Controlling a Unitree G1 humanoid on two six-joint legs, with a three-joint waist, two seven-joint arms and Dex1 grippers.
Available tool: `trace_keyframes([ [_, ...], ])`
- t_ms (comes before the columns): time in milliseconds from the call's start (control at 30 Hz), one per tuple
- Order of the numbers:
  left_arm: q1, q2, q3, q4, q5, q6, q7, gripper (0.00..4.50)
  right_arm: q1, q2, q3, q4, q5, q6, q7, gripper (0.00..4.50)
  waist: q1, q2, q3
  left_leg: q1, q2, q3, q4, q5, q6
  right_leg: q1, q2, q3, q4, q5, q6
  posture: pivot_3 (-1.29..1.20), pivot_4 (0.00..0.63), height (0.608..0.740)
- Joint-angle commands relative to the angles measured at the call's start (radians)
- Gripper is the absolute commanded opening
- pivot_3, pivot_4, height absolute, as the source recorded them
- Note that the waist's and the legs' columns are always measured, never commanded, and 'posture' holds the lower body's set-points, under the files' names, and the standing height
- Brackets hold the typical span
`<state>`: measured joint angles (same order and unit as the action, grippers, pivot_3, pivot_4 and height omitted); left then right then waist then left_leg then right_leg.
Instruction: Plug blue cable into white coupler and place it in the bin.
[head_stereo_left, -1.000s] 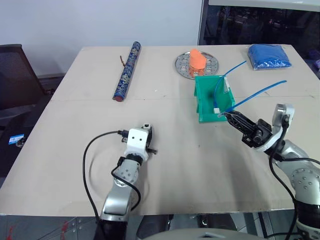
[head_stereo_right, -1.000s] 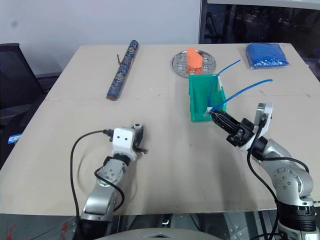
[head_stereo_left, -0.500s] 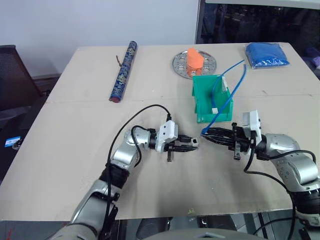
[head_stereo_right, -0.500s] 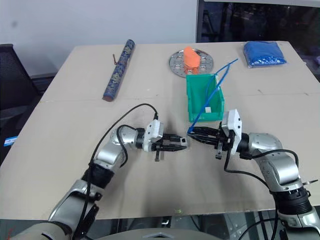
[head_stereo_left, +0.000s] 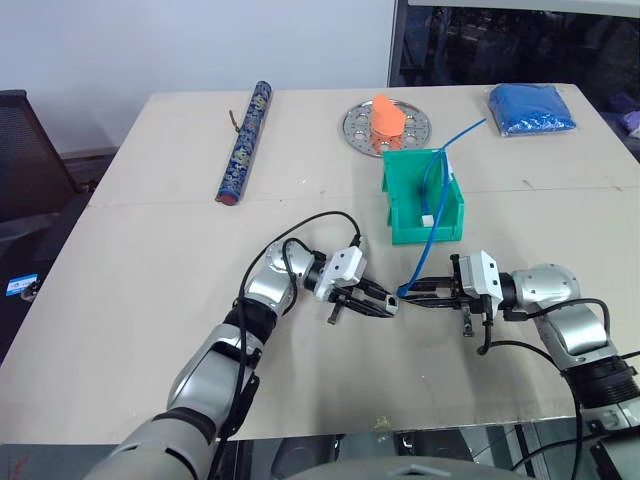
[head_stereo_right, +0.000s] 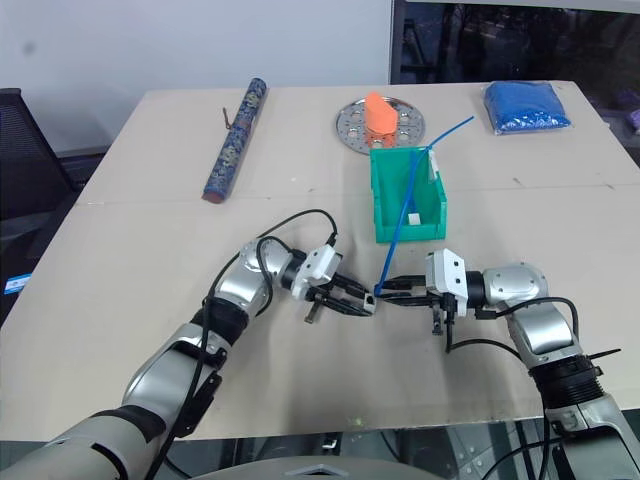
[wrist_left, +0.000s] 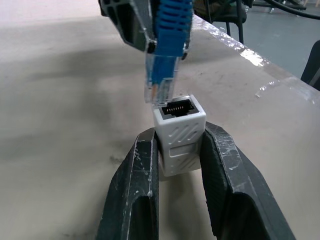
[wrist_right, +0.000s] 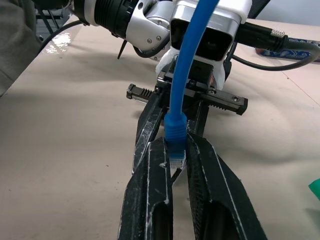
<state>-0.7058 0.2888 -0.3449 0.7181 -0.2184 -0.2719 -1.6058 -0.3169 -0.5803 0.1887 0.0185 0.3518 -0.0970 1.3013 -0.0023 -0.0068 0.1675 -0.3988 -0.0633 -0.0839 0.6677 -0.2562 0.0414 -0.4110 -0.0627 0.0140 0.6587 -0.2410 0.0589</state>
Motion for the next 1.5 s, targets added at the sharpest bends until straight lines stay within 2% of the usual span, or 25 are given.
trace_keyframes([
  [33,-0.026,-0.002,0.018,-0.009,-0.006,-0.025,-0.009,0.59,-0.014,-0.001,0.007,0.0,-0.006,-0.015,0.026,0.0,0.0,0.0,0.0,0.0,0.0,0.0,0.0,0.0,0.0,0.0,0.0,0.0,0.0,0.0,0.0,0.0,0.15,0.74],
  [900,-0.04,-0.056,0.066,0.068,0.032,-0.06,0.01,0.59,0.041,-0.014,0.085,-0.05,-0.07,0.113,0.003,0.0,-0.001,0.0,-0.001,0.001,-0.001,0.0,0.001,0.0,0.0,0.0,-0.001,0.0,0.002,0.0,0.001,0.0,0.15,0.74],
  [1167,-0.033,-0.072,0.071,0.067,0.031,-0.061,0.014,0.59,0.026,0.033,0.15,0.117,-0.153,0.091,-0.016,0.0,-0.004,-0.003,-0.003,0.004,-0.001,0.0,0.001,0.0,0.0,0.003,0.0,0.0,0.002,0.0,0.001,0.0,0.15,0.74],
  [1300,-0.032,-0.079,0.079,0.07,0.038,-0.065,0.013,0.59,0.028,0.01,0.249,0.201,-0.247,0.142,0.012,0.0,-0.008,-0.003,-0.003,0.009,-0.001,0.0,0.001,0.0,0.0,0.007,0.0,0.001,0.002,0.0,0.001,0.0,0.15,0.74],
  [1367,-0.032,-0.08,0.084,0.073,0.041,-0.067,0.014,0.59,0.019,0.028,0.233,0.195,-0.213,0.163,0.002,0.0,-0.01,-0.004,-0.006,0.019,0.0,-0.001,0.0,0.0,0.0,0.018,0.0,0.001,0.0,0.0,0.001,0.0,0.15,0.74],
  [1500,-0.035,-0.083,0.095,0.08,0.039,-0.067,0.02,0.59,0.016,0.011,0.222,0.179,-0.179,0.216,0.029,0.0,-0.01,-0.006,-0.012,0.02,0.0,-0.003,0.001,0.0,0.0,0.019,0.0,0.0,0.0,0.0,0.001,0.0,0.15,0.74],
])
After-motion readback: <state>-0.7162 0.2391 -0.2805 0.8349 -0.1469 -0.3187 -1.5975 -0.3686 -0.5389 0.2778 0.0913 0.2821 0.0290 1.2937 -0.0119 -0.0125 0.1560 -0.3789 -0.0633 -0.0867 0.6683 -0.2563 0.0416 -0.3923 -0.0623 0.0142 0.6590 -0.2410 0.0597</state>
